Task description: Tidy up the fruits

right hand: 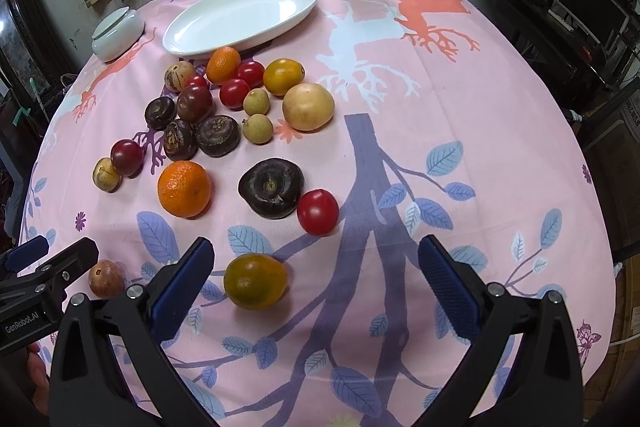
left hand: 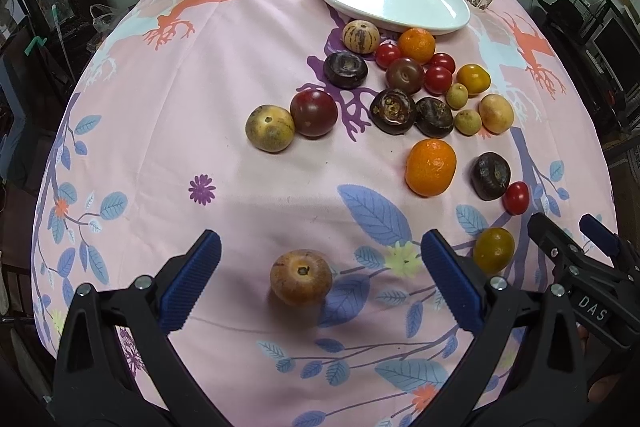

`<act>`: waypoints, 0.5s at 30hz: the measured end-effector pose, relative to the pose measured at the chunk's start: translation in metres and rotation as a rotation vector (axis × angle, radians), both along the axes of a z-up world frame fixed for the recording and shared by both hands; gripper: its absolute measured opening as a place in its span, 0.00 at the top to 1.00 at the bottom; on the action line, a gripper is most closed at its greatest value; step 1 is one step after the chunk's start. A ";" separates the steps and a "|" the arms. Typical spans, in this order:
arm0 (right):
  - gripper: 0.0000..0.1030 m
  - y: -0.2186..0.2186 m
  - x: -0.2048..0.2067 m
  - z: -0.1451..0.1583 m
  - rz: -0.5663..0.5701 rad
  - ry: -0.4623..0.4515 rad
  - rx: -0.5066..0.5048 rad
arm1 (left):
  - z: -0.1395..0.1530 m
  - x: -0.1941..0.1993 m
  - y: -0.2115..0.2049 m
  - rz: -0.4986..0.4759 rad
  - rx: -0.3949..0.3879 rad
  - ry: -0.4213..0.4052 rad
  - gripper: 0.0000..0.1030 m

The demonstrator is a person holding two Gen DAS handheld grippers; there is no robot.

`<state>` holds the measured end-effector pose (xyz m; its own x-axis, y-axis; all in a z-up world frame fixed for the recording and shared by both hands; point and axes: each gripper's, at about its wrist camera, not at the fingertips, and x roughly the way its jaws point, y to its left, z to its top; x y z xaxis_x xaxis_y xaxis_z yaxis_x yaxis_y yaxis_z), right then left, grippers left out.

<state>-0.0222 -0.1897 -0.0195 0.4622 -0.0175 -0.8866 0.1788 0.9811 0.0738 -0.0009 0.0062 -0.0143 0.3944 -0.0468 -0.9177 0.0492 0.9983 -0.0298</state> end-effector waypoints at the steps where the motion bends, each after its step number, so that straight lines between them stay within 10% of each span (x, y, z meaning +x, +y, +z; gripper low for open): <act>1: 0.01 0.000 0.000 0.000 -0.001 -0.002 0.001 | 0.000 0.000 0.000 0.001 -0.001 0.001 0.02; 15: 0.01 -0.001 0.002 -0.002 0.000 0.007 0.009 | -0.002 0.001 0.000 0.000 0.001 0.007 0.02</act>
